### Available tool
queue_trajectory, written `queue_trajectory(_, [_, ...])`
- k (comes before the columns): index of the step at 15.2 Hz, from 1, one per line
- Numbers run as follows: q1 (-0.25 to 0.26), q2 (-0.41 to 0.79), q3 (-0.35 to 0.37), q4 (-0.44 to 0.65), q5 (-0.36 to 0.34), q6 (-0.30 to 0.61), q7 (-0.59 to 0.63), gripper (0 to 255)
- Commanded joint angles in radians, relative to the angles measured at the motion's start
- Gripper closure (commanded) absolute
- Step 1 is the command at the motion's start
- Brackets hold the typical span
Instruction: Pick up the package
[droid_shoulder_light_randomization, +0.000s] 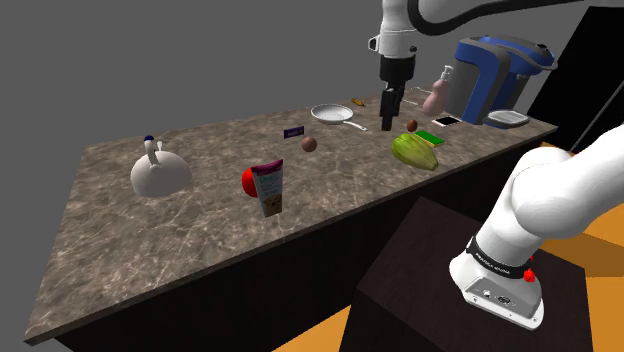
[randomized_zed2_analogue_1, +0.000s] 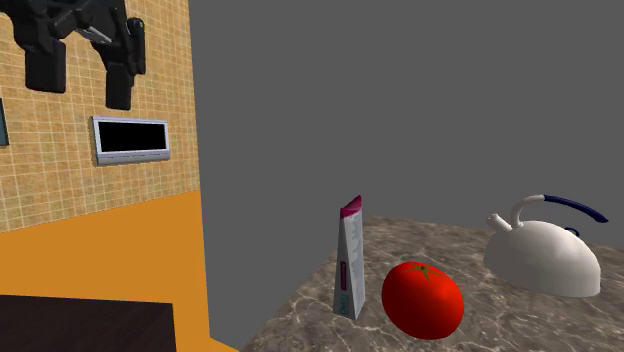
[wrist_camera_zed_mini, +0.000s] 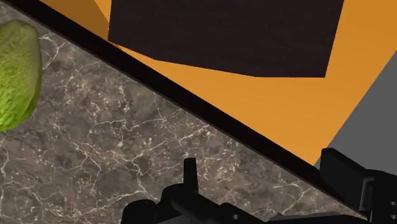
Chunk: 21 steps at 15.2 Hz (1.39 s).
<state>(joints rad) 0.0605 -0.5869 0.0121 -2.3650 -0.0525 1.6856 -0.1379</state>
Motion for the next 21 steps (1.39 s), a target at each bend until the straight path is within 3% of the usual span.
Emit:
queue_trajectory(1, [0.017, 0.068, -0.003, 0.023, -0.002, 0.052, -0.047, 0])
queue_trajectory(11, [0.090, 0.420, 0.005, 0.211, 0.004, 0.245, -0.268, 0])
queue_trajectory(21, [0.149, 0.747, 0.060, 0.473, 0.003, 0.336, -0.461, 0])
